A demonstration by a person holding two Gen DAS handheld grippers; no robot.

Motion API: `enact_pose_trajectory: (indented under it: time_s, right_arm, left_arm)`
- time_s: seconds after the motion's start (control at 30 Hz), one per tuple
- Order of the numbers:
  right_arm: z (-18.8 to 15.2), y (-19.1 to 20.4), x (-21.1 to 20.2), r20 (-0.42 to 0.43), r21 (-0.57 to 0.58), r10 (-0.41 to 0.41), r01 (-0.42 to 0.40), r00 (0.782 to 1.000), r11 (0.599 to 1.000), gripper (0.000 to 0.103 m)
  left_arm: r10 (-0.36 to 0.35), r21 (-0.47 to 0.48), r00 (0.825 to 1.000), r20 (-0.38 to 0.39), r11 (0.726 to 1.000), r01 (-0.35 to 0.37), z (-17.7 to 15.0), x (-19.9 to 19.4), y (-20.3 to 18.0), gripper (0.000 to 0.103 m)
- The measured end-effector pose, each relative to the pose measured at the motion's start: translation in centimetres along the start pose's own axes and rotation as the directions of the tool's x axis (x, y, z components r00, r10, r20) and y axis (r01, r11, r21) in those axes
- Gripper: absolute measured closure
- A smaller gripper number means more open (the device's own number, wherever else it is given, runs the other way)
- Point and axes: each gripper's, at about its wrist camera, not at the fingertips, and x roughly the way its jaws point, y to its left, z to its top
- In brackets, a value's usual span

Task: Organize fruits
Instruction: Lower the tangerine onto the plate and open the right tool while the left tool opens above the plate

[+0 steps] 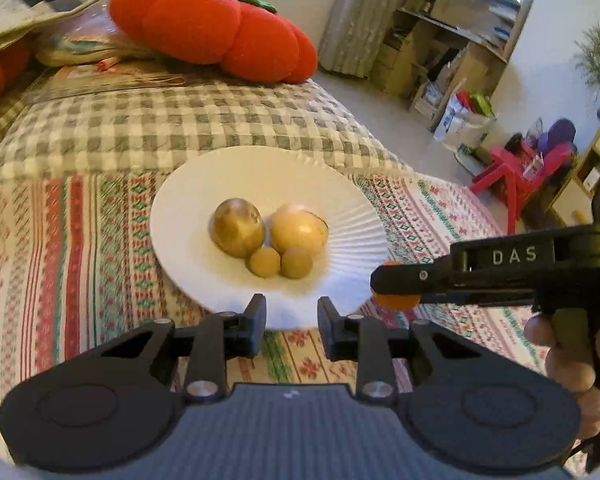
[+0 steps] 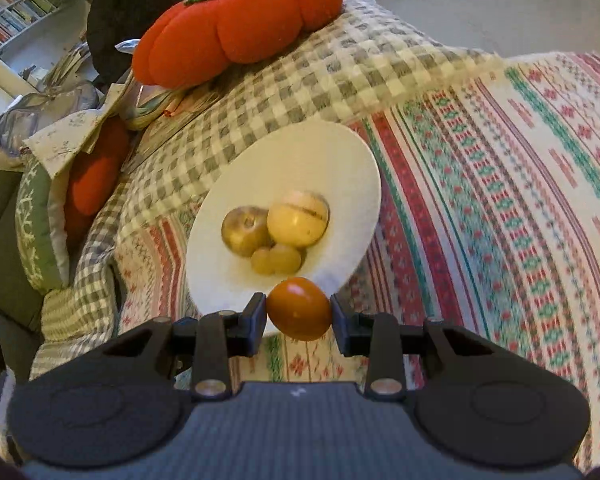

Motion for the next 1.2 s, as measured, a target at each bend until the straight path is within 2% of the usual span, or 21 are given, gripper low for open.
enact_pose_trajectory:
  time_s: [0.5,0.97,1.0,1.07,1.1,1.13,1.2]
  right_arm:
    - [2.4,0.5,3.4,0.001,-0.053,-0.041,0.041,0.999,0.998,0.072]
    - [2.7,1.0,4.4,-0.003,-0.078,-0.072,0.072,0.997,0.994,0.070]
    - [2.7,1.0,4.3,-0.003,-0.077,-0.075,0.075,0.997,0.994,0.069]
    - [2.8,1.0,4.2,-0.004,-0.071,-0.069,0.068,0.998,0.995,0.061]
    - [2.8,0.9,4.0,-0.003,-0.065,-0.059,0.059,0.998,0.996,0.054]
    - [2.9,0.9,3.9,-0.001,-0.060,-0.051,0.051,0.999,0.997,0.050]
    - [3.0,1.0,3.5,0.002,-0.061,-0.049,0.049,0.999,0.997,0.049]
  left_arm:
    - [0.008,-0.022,0.999,-0.050,1.000,-0.009,2.4,4.2,1.3,0.098]
    - [0.027,-0.012,0.996,-0.084,1.000,-0.028,1.9,5.9,1.2,0.095]
    - [0.023,-0.013,0.996,-0.083,1.000,-0.024,1.9,5.9,1.2,0.091]
    - [0.007,-0.023,0.996,-0.084,1.000,-0.009,1.9,5.8,1.3,0.079]
    - [0.003,-0.029,0.997,-0.084,1.000,-0.005,1.9,5.7,1.3,0.064]
    - [0.003,-0.032,0.997,-0.077,0.999,-0.005,2.0,5.5,1.2,0.053]
    - [0.007,-0.037,0.997,-0.071,0.999,-0.010,2.2,5.2,1.2,0.044]
